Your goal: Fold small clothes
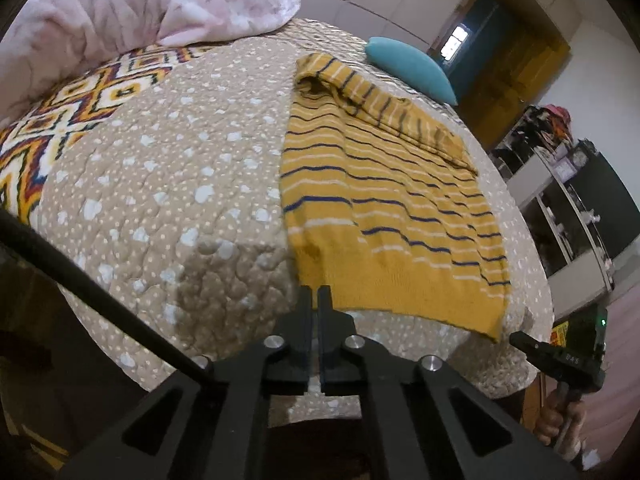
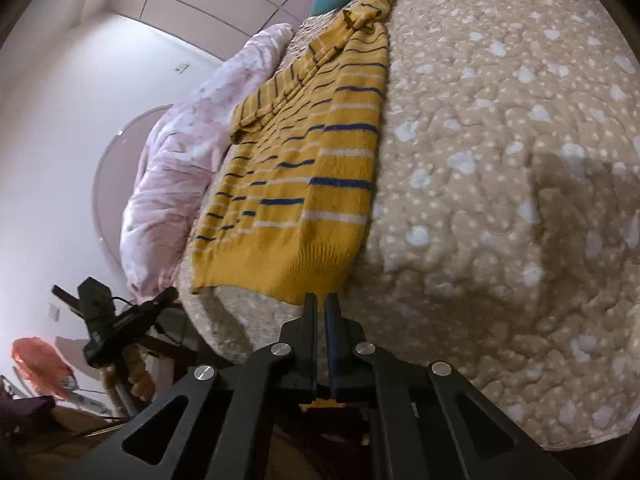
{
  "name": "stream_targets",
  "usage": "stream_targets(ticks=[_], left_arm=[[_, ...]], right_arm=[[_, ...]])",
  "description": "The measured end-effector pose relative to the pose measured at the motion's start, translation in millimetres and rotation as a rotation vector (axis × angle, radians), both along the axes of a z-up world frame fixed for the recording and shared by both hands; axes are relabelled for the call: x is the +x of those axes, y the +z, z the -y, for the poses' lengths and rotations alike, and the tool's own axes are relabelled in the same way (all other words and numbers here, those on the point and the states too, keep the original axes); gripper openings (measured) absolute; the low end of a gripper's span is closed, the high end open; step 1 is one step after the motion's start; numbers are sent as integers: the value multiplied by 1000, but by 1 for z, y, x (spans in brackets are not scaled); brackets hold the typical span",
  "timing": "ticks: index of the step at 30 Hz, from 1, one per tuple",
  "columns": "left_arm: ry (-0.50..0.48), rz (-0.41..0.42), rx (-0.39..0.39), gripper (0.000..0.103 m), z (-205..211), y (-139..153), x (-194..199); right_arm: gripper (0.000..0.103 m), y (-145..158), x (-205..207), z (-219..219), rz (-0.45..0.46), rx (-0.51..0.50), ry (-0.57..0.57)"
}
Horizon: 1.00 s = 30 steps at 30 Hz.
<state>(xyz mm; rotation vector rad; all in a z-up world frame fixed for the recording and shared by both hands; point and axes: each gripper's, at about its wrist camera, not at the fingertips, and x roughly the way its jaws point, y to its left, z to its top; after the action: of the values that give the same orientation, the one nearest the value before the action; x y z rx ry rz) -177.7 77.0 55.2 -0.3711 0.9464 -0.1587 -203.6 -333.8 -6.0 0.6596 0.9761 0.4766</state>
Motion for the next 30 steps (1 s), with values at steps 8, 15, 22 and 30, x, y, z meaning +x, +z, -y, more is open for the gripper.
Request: stream_targets(ticks=[8, 15, 22, 30], left_arm=[[26, 25, -35, 53, -3, -10, 43], [-27, -23, -71, 56, 20, -31, 67], [-63, -44, -113, 7, 18, -29, 64], [-43, 61, -197, 7, 8, 25, 93]], right_arm=[[57, 8, 31, 1, 50, -80, -80], [57, 4, 47, -26, 84, -127, -46], [15, 1, 50, -48, 77, -149, 6], [14, 66, 83, -45, 219, -89, 41]])
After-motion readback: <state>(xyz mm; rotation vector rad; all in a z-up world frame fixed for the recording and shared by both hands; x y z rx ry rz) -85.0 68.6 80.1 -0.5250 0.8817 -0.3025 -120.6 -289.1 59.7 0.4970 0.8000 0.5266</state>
